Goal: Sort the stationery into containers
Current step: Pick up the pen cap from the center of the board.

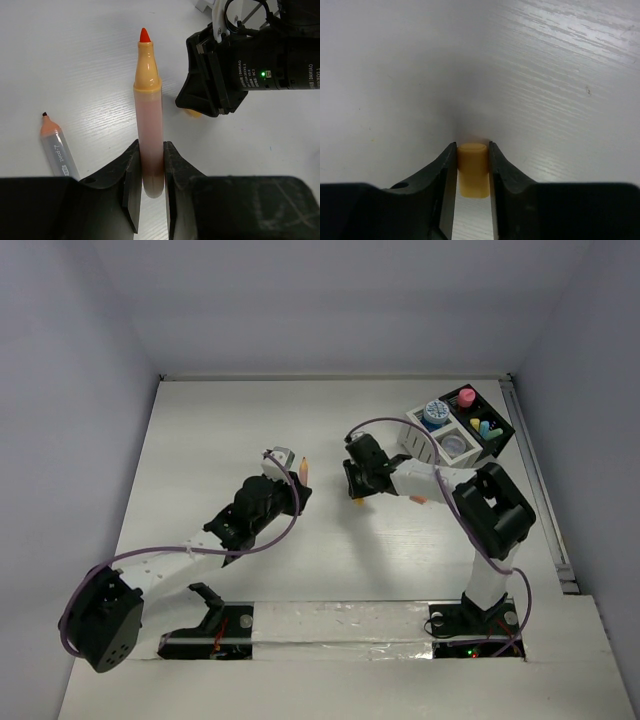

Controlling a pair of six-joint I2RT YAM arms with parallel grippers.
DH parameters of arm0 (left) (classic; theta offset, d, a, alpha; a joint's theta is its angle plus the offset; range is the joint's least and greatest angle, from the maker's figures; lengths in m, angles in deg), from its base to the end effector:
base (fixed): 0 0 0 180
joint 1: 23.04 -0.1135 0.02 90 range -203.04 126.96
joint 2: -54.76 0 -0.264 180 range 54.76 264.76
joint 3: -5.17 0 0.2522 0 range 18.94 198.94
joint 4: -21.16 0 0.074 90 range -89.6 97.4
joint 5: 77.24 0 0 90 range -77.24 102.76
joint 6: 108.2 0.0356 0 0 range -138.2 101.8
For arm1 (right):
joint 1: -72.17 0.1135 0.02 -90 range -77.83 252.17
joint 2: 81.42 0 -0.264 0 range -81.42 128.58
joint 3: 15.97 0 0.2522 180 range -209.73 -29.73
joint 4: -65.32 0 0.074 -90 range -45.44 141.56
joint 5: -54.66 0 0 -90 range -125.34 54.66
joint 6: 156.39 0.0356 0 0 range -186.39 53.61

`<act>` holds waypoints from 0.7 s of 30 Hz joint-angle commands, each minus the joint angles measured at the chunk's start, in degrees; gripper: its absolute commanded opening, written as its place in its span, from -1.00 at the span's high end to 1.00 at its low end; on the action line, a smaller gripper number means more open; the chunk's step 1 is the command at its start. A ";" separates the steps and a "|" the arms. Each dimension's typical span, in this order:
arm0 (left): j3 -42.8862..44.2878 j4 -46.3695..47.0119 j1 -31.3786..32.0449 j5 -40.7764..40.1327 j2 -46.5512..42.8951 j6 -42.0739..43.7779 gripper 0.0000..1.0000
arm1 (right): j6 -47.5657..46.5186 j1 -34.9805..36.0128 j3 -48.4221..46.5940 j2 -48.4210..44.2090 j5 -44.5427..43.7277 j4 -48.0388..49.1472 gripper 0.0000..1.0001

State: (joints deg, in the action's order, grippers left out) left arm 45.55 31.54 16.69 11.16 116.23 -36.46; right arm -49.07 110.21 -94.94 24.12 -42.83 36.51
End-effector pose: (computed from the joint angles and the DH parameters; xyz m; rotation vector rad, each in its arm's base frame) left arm 0.1828 -0.1507 0.2343 0.3170 1.7845 -0.7058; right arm 0.3009 0.2295 0.1651 -0.4057 2.5070 0.2204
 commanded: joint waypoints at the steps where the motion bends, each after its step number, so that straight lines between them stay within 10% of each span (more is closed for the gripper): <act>1: -0.51 2.84 -0.17 0.37 -0.04 0.42 1.00 | -0.53 0.01 -2.03 0.46 -0.51 0.55 0.58; 21: 0.37 17.17 1.58 15.05 7.07 -8.46 1.00 | 11.59 0.01 3.51 -26.44 1.40 28.22 0.97</act>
State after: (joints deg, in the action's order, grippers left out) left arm 43.71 43.97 17.34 24.90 122.55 -42.93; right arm -41.51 110.21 -92.82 -2.81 -44.25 57.26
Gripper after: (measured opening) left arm 0.152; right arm 0.334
